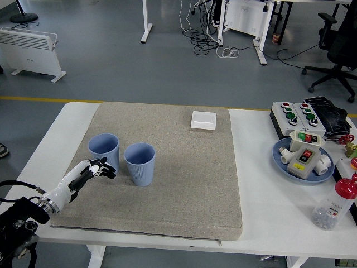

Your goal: Push cup pick cup insert cup

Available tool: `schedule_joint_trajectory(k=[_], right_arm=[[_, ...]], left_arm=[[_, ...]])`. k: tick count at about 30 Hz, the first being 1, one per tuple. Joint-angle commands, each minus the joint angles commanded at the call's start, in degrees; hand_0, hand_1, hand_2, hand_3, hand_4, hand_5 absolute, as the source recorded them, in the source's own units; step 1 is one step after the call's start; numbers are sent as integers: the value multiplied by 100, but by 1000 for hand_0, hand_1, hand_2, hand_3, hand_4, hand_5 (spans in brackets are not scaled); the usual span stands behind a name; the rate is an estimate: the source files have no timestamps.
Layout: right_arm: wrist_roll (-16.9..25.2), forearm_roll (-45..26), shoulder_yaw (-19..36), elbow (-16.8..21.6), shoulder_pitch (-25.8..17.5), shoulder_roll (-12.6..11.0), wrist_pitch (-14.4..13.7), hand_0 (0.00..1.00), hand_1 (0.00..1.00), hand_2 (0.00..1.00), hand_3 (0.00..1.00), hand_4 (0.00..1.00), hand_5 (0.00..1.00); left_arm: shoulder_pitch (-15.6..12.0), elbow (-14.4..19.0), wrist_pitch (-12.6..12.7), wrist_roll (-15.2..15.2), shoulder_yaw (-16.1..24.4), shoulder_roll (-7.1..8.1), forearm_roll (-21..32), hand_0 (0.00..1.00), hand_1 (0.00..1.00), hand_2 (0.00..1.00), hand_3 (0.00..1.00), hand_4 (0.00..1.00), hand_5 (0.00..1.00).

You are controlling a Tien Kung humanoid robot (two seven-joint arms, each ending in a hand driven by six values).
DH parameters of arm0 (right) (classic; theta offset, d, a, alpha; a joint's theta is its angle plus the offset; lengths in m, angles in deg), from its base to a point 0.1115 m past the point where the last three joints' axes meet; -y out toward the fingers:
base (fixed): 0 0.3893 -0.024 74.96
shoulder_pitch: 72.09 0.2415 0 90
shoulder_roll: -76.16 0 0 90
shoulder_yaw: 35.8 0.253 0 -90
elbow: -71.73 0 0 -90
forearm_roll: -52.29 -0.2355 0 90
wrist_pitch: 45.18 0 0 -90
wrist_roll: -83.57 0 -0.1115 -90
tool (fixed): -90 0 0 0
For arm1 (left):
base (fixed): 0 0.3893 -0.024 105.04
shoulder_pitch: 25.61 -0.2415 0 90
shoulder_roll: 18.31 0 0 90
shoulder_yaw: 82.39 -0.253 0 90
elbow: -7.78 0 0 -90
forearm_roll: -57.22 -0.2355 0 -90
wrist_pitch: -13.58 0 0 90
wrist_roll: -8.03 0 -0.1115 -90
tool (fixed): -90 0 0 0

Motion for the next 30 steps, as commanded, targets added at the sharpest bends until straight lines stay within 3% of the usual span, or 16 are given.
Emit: schedule_joint_trajectory(k=[16,30], right_arm=[[-7,-6,-34,0,-14,-1,-2,725,648,650,579,126,471],[-15,-7,-77,0,-24,-2,-4,725,648,650,579,126,472]], left_arm=[[662,-622,-69,-150,-562,-144,337,771,564,516,501,550,998],[1057,-1180,-146,-102,-734,-360,573,791,589,537,509,545,998]])
